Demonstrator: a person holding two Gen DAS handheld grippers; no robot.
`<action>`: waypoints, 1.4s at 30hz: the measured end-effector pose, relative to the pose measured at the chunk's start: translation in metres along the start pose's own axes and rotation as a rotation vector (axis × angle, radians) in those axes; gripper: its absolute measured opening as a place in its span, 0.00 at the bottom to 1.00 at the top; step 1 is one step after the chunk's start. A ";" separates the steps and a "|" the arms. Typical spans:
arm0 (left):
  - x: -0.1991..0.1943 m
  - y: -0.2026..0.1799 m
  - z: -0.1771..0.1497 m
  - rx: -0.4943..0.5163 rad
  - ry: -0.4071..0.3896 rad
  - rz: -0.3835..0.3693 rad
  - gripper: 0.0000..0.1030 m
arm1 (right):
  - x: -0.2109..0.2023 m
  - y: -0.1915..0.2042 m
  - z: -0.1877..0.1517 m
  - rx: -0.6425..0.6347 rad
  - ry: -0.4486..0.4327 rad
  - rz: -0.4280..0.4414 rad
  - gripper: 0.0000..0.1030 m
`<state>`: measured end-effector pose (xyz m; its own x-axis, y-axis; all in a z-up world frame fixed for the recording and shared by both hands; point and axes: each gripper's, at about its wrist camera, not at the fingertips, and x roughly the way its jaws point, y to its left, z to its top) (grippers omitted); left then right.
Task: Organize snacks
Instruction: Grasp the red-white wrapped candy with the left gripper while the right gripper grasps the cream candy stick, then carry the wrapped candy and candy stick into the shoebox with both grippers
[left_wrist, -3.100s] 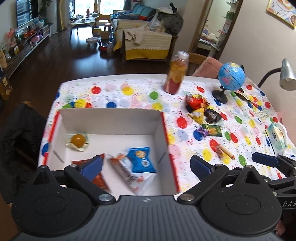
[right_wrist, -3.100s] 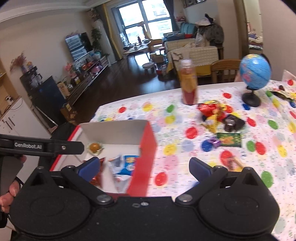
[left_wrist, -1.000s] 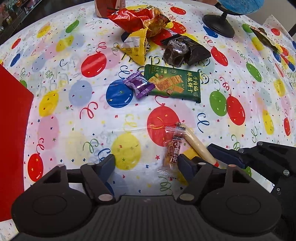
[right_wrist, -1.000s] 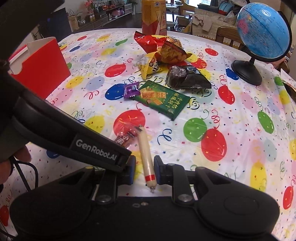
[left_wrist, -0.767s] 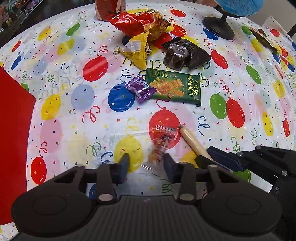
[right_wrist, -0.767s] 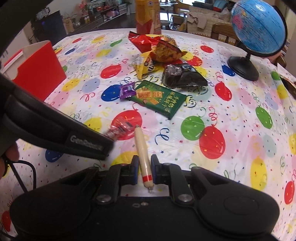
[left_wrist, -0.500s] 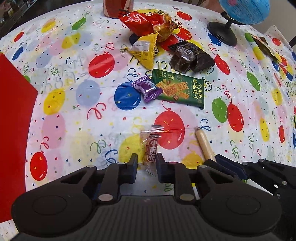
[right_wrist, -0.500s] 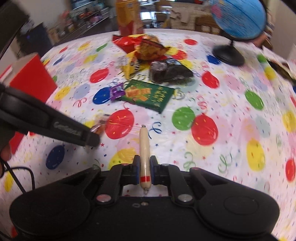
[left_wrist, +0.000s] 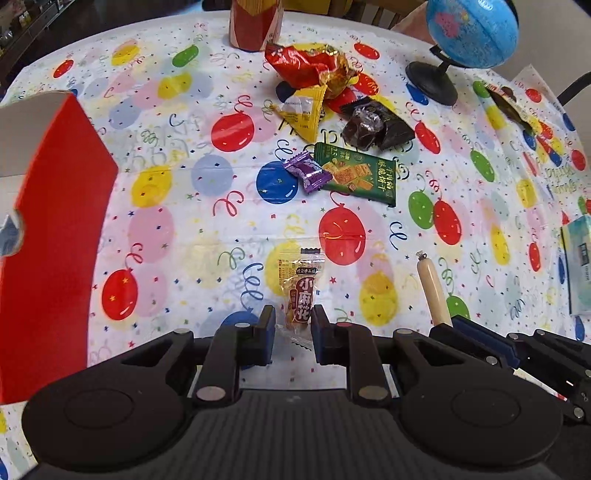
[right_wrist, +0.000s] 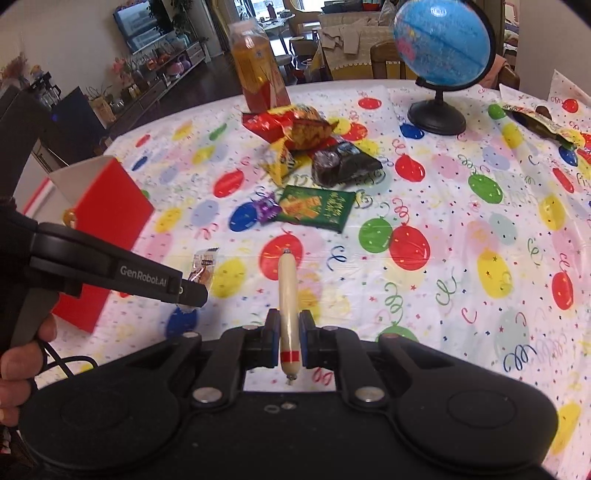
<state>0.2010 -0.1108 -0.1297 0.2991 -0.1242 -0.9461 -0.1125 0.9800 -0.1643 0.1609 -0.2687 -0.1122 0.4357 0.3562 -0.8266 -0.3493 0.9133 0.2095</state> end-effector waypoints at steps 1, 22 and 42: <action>-0.007 0.002 -0.002 0.002 -0.008 -0.003 0.19 | -0.005 0.003 0.000 0.002 -0.006 0.003 0.08; -0.115 0.079 -0.026 0.025 -0.135 -0.040 0.19 | -0.064 0.109 0.016 -0.004 -0.093 0.046 0.08; -0.164 0.207 -0.030 0.009 -0.189 -0.016 0.20 | -0.047 0.243 0.032 -0.050 -0.137 0.082 0.08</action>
<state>0.1006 0.1079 -0.0170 0.4736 -0.1097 -0.8739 -0.0977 0.9796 -0.1759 0.0821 -0.0573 -0.0060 0.5115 0.4562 -0.7282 -0.4276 0.8702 0.2447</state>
